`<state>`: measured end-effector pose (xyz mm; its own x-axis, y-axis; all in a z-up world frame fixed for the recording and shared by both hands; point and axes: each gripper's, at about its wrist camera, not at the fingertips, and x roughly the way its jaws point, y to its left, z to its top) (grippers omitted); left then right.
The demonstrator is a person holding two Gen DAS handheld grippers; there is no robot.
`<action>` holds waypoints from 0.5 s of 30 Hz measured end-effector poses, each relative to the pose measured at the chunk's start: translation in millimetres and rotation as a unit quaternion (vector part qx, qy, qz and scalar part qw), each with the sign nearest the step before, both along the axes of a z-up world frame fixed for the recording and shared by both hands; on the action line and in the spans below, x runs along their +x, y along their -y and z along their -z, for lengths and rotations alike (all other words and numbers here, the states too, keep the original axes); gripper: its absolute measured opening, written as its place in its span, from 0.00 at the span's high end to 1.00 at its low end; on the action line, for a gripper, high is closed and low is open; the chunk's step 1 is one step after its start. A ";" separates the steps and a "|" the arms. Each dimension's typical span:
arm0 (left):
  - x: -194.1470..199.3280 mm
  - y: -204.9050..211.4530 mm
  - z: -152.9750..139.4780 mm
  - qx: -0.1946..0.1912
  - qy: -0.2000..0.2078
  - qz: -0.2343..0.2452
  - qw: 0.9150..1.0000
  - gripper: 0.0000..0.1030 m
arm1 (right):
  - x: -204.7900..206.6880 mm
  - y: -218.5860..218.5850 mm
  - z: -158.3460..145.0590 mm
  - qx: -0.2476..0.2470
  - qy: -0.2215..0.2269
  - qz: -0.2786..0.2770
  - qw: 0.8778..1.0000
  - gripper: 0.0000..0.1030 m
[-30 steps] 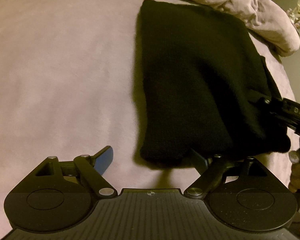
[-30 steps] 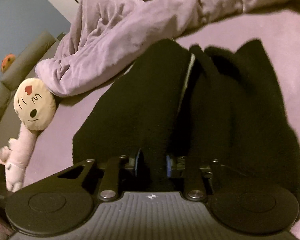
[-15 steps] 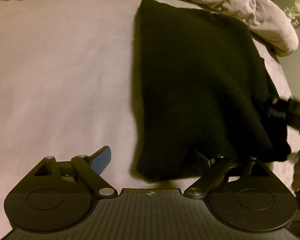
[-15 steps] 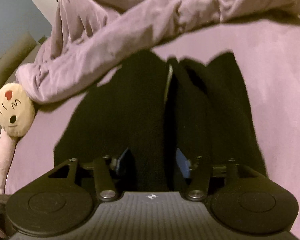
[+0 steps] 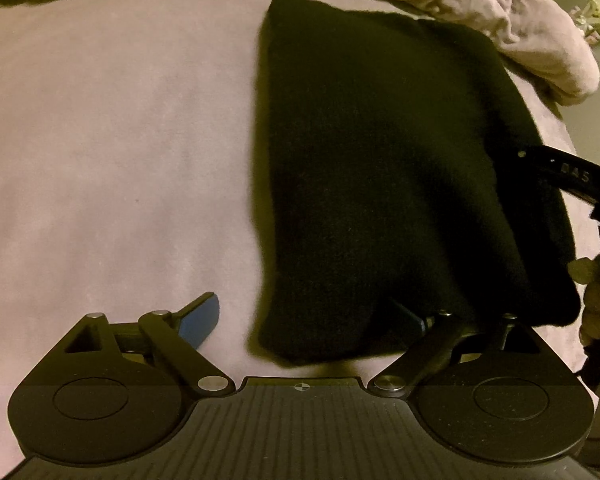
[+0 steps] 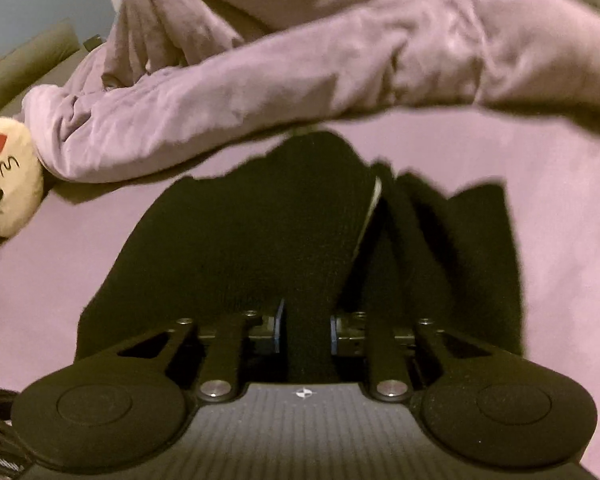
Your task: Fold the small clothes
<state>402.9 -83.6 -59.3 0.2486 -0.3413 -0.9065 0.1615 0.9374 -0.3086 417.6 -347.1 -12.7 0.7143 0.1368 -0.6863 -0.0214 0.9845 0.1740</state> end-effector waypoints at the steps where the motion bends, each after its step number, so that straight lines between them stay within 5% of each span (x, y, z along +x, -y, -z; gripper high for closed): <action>1: -1.5 1.0 -0.1 -0.002 0.002 0.001 1.000 0.09 | -4.5 -0.6 -3.8 -0.013 0.011 0.001 1.000 0.82; 7: -2.8 2.3 -16.4 -0.014 0.024 0.011 1.000 0.08 | -20.5 -6.0 -4.4 -0.101 0.038 0.008 0.994 0.83; 11: 2.0 1.9 -14.6 -0.013 0.015 0.017 1.000 0.08 | -16.9 13.3 41.3 -0.104 -0.003 0.028 0.994 0.78; 15: -2.3 0.5 -21.9 -0.007 0.024 0.019 1.000 0.08 | -16.0 14.2 41.5 -0.101 0.001 0.024 0.995 0.73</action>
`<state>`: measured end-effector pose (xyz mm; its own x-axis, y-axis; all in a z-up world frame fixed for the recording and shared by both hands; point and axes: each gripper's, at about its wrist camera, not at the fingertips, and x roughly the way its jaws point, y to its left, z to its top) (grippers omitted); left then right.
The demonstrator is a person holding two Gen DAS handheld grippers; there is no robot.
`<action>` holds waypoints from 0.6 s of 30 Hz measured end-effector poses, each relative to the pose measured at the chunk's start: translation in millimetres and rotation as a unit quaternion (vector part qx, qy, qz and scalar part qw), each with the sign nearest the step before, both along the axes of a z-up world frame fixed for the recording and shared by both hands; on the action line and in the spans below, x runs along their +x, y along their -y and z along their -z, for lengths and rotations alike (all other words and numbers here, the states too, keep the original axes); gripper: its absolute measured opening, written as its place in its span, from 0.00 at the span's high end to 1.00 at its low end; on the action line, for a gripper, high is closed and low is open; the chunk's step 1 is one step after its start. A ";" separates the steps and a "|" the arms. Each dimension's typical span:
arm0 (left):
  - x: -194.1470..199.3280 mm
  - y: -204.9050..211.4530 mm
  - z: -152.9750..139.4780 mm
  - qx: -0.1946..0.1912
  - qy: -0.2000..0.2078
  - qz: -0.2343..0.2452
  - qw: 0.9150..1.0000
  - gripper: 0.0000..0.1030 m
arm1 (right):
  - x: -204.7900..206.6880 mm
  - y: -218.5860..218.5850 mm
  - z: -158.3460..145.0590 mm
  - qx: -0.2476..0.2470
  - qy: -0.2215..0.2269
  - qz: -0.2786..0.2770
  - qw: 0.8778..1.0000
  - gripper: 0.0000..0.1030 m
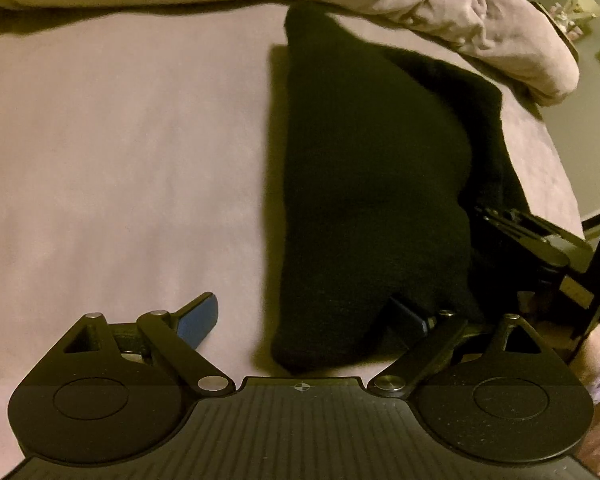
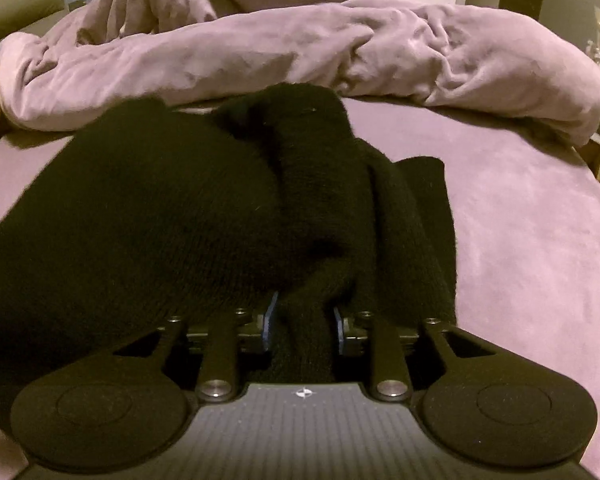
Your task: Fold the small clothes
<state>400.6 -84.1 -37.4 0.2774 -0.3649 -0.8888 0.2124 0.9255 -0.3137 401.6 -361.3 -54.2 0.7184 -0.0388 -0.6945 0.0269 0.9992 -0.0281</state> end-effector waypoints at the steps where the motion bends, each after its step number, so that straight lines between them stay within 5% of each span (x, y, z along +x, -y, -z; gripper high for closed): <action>1: -0.1 -1.4 -2.9 -0.002 0.004 -0.002 1.000 0.08 | -0.4 0.0 -1.5 -0.002 0.000 -0.003 1.000 0.72; 5: 4.6 -21.6 -15.7 -0.041 0.015 -0.039 0.998 0.08 | -3.4 0.8 -2.8 0.000 0.003 -0.010 1.000 0.69; 11: 37.8 -30.7 10.0 -0.089 -0.025 -0.070 0.993 0.08 | -20.2 19.6 -30.8 0.095 0.019 0.034 0.995 0.40; 18: 48.1 -10.8 26.5 -0.111 -0.027 -0.051 0.992 0.07 | -41.9 51.7 -39.3 0.116 0.019 0.062 0.991 0.38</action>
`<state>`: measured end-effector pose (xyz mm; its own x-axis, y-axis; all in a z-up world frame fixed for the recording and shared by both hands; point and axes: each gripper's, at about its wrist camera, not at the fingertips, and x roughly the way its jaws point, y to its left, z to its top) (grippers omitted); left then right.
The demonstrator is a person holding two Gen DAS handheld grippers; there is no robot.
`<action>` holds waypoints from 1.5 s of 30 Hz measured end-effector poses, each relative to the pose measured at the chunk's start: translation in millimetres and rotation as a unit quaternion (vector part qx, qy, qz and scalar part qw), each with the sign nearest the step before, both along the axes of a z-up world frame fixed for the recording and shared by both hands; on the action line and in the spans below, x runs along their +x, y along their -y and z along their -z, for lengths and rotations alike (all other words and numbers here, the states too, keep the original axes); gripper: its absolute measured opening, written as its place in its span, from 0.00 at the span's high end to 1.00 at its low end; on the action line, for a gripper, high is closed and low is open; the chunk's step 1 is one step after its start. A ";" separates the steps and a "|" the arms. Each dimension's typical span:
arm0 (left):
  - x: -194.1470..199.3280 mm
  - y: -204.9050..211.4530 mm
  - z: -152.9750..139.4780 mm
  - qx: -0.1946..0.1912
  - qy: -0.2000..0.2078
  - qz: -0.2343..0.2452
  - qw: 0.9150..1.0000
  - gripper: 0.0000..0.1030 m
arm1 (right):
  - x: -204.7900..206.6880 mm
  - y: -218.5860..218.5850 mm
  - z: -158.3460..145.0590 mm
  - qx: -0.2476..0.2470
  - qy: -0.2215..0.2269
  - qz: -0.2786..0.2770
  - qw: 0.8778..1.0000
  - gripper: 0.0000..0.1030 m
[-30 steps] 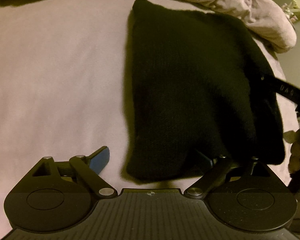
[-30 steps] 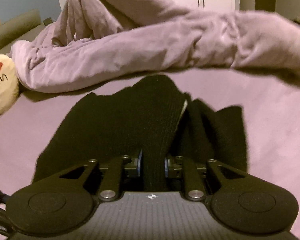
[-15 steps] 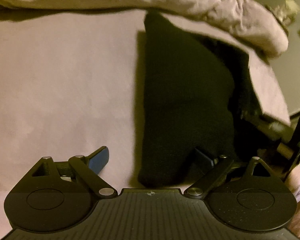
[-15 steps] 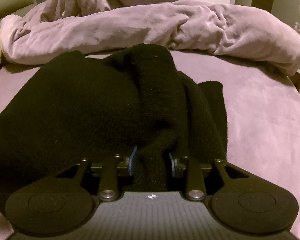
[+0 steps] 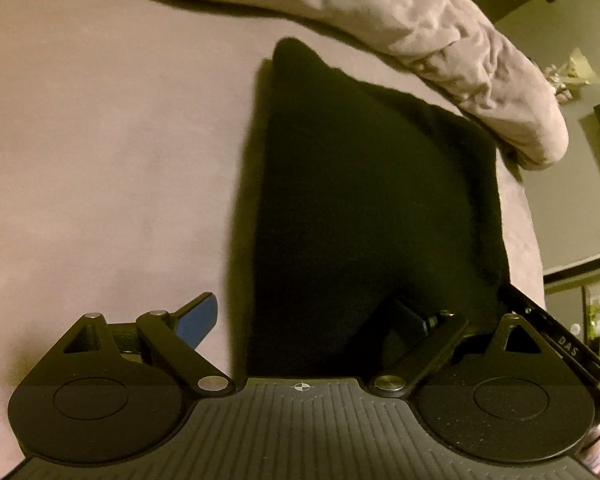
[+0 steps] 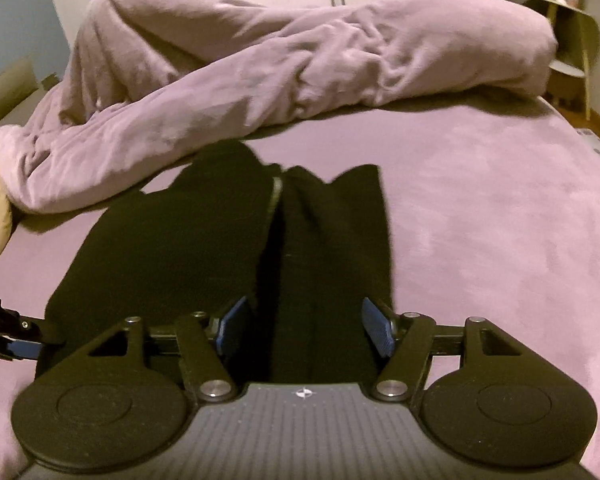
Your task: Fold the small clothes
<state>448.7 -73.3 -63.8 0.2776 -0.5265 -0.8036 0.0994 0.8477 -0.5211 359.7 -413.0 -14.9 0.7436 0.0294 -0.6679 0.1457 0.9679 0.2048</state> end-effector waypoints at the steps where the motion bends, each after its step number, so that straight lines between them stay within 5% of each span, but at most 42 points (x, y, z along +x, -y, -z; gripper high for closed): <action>1: 0.6 1.6 0.1 -0.009 -0.003 0.001 1.000 0.07 | -0.1 2.9 0.3 -0.001 -0.002 0.005 1.000 0.38; 4: 6.0 11.1 4.6 -0.027 -0.012 0.017 0.999 0.06 | 6.2 12.9 5.6 0.002 -0.017 0.022 1.000 0.26; 9: 21.7 20.6 20.7 -0.040 -0.040 0.019 0.998 0.04 | 20.5 37.1 34.8 0.130 -0.045 0.013 0.990 0.14; 12: 23.1 29.5 22.6 -0.025 -0.022 0.030 0.999 0.03 | 22.4 53.0 43.0 0.208 -0.032 0.011 0.978 0.08; 21: 26.1 33.5 26.1 -0.020 -0.013 0.031 0.999 0.03 | 35.0 76.3 46.6 0.319 0.000 -0.016 0.947 0.04; 27: 29.7 34.4 36.9 -0.038 -0.020 0.026 0.999 0.03 | 69.1 34.4 55.3 0.221 -0.059 -0.071 0.971 0.04; 31: 28.0 36.2 34.2 -0.035 -0.007 0.026 0.999 0.06 | 82.4 25.1 58.0 0.214 -0.060 -0.062 0.973 0.04; 36: 20.4 33.6 18.5 -0.031 0.021 0.028 0.999 0.21 | 68.0 18.9 51.7 0.214 -0.045 -0.072 0.973 0.38; 45: 16.5 25.5 -21.2 -0.030 0.069 0.033 0.997 0.35 | 68.2 -5.9 28.5 0.202 -0.038 -0.081 0.975 0.44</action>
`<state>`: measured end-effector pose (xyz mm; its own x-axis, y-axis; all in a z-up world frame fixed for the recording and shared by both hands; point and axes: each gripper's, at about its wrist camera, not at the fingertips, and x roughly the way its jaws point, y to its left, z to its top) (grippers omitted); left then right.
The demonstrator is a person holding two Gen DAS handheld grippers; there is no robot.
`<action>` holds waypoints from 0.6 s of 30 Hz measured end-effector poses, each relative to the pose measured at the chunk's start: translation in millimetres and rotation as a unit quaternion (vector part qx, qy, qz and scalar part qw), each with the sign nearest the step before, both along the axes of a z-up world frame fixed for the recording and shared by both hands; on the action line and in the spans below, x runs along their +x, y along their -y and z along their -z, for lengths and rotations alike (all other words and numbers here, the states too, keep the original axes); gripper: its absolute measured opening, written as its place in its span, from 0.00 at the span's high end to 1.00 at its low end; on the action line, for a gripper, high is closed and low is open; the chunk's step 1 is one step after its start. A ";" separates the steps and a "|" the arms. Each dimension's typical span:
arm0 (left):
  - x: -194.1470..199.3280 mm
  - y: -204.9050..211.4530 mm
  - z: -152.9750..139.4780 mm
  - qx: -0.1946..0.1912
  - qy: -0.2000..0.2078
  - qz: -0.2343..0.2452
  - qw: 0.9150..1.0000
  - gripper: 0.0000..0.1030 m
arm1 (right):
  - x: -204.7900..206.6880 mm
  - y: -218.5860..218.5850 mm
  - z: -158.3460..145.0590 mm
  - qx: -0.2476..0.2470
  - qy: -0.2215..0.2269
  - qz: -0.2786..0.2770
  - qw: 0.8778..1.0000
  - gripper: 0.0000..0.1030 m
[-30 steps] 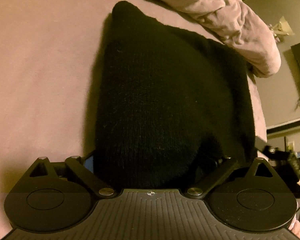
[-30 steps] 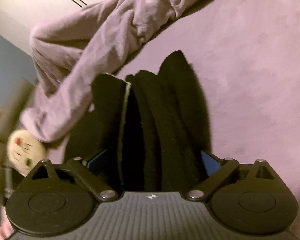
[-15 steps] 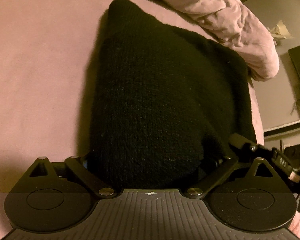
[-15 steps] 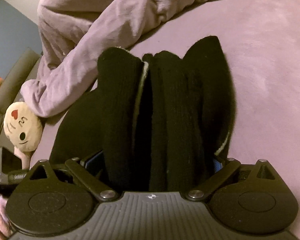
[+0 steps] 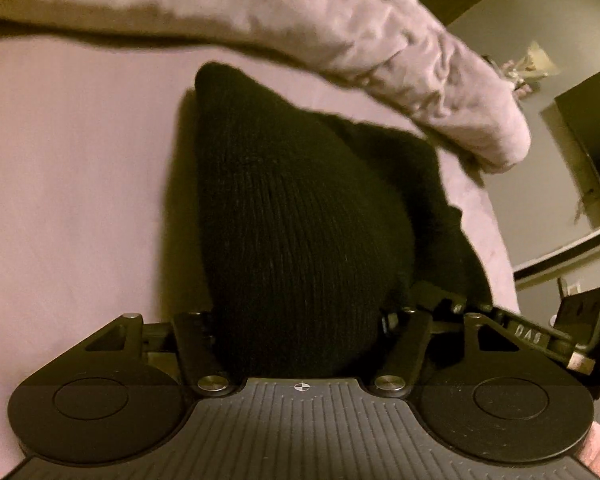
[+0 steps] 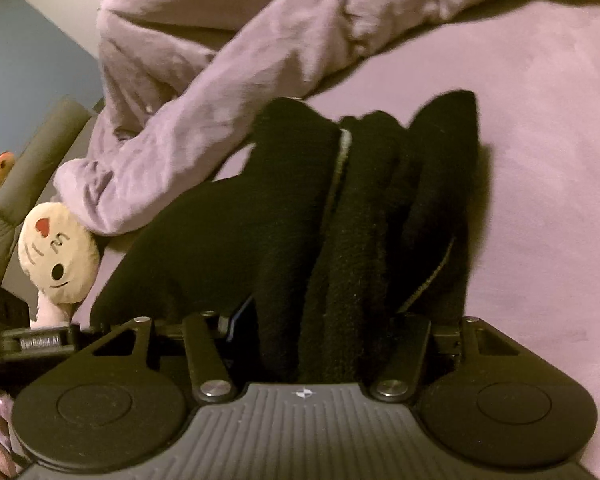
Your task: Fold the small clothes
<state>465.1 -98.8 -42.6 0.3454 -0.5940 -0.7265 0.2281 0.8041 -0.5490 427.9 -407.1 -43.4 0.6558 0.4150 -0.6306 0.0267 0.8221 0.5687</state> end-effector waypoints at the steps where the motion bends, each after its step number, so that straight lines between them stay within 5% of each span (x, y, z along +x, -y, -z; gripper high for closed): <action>1: -0.3 -1.9 -5.2 0.000 0.008 -0.002 1.000 0.36 | -0.1 -3.9 -2.8 0.003 0.002 -0.003 1.000 0.43; 6: -8.5 -30.1 -28.2 0.015 0.047 -0.013 0.999 0.36 | 0.7 -31.8 -11.9 0.025 0.019 -0.039 0.999 0.44; 10: -20.0 -61.2 -12.6 0.022 0.007 -0.034 0.999 0.33 | -1.9 -44.3 -5.4 0.039 0.018 -0.043 0.998 0.41; 14: -31.6 -79.5 4.4 0.060 -0.026 -0.052 0.996 0.28 | -16.3 -37.3 -9.9 -0.024 0.000 0.016 1.000 0.32; 18: -47.4 -89.8 -12.4 0.102 0.033 -0.062 0.992 0.23 | -45.7 -36.5 -29.4 -0.097 0.008 0.093 0.991 0.32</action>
